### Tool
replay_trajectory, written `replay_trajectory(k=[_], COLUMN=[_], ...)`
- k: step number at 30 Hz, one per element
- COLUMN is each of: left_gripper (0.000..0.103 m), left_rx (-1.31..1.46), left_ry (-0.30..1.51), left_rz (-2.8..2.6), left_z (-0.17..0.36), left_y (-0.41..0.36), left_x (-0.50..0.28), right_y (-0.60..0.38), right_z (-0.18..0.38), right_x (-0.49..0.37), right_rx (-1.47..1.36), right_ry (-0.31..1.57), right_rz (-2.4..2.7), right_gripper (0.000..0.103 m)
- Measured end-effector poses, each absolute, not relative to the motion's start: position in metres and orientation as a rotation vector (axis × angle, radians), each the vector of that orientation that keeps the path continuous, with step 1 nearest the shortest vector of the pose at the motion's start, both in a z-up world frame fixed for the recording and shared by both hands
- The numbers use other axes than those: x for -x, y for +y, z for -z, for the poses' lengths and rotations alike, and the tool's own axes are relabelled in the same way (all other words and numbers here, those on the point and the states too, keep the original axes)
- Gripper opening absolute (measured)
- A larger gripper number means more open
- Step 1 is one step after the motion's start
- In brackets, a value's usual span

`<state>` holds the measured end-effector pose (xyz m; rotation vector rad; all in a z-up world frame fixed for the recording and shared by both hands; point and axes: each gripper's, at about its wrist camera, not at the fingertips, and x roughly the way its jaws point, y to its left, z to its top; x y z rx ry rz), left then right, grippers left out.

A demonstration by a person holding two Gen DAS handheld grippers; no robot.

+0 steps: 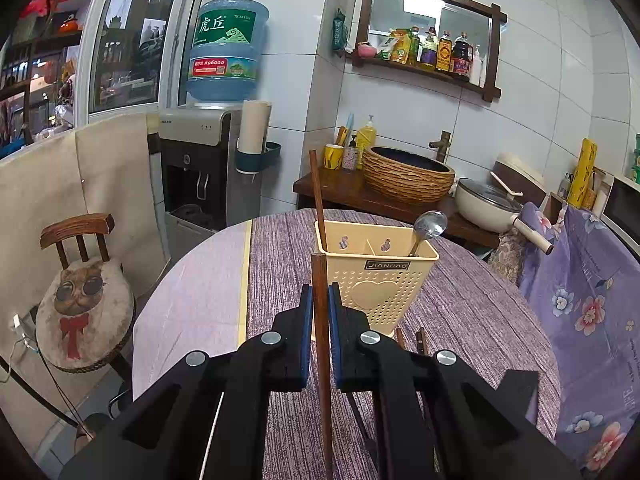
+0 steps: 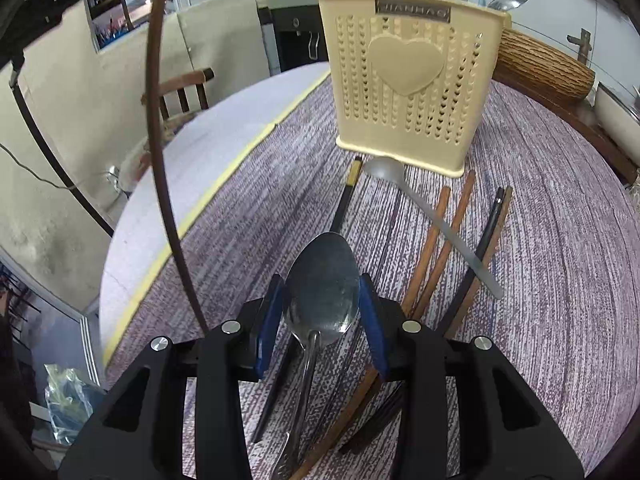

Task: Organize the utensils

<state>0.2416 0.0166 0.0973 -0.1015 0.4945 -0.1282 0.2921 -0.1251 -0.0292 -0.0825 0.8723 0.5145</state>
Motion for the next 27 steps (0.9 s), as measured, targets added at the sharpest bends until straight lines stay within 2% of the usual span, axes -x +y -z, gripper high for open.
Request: replay_trajectory(k=[12, 27], left_gripper=[0.009, 0.009], left_rx=[0.104, 0.121], left_ry=[0.498, 0.510], left_rz=[0.139, 0.170], left_z=[-0.099, -0.102], left_y=[0.016, 0.019], left_x=[-0.240, -0.232], right_y=[-0.146, -0.152], right_z=[-0.039, -0.058], right_x=[-0.265, -0.271], right_rx=[0.048, 0.049], right_ry=[0.745, 0.707], right_rz=[-0.549, -0.542], right_gripper=[0.039, 0.038])
